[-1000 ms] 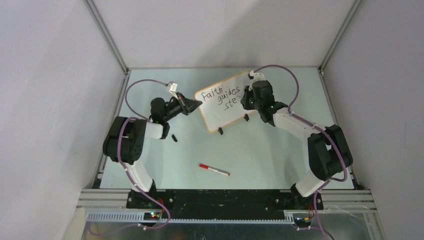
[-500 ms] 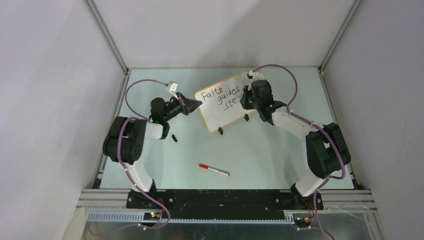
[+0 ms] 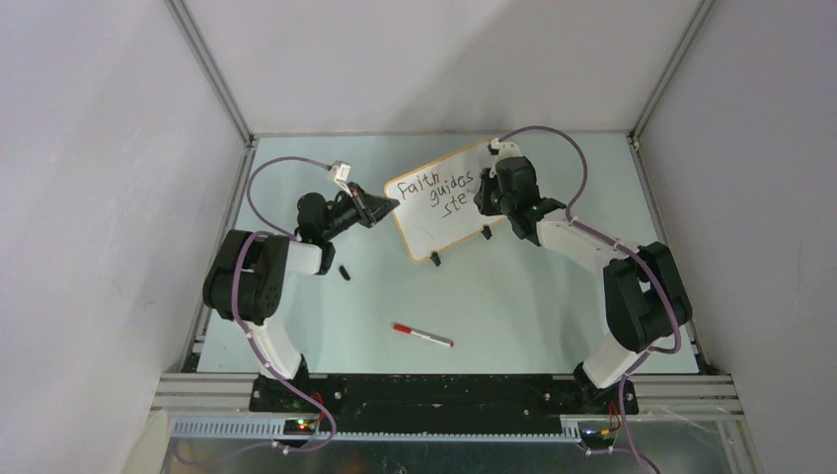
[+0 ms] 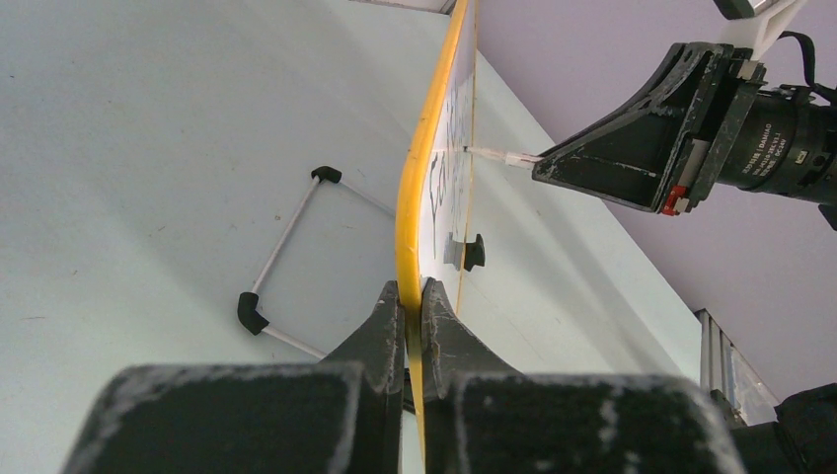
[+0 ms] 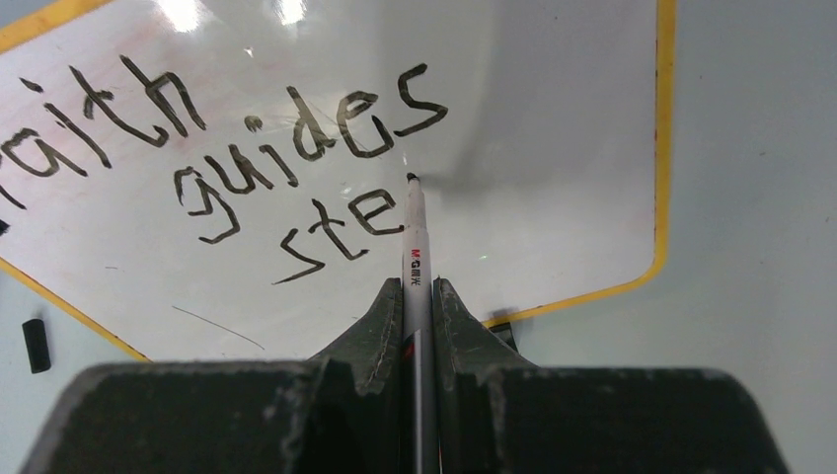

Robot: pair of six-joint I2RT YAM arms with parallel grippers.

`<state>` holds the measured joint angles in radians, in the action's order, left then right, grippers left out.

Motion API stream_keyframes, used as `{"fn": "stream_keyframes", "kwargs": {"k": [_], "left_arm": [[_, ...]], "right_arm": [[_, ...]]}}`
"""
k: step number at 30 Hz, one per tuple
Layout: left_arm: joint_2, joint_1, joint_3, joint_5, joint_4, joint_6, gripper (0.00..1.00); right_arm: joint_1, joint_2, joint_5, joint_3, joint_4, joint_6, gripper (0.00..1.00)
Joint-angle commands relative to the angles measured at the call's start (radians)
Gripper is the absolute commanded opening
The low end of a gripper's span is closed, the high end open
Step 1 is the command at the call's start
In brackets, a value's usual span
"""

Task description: Write a sentence on the whiteboard

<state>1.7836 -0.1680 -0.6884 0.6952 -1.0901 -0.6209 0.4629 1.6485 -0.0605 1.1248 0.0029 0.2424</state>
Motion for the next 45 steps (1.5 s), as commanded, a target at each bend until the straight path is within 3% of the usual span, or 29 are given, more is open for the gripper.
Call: {"fn": "stream_keyframes", "kwargs": {"k": [1, 45], "left_arm": [[-0.026, 0.004, 0.009, -0.038, 0.035, 0.106, 0.0], [-0.03, 0.003, 0.012, -0.04, 0.033, 0.109, 0.0]], "right_arm": [[-0.003, 0.014, -0.01, 0.04, -0.043, -0.008, 0.0], [0.006, -0.046, -0.029, -0.049, -0.073, -0.016, 0.0]]}}
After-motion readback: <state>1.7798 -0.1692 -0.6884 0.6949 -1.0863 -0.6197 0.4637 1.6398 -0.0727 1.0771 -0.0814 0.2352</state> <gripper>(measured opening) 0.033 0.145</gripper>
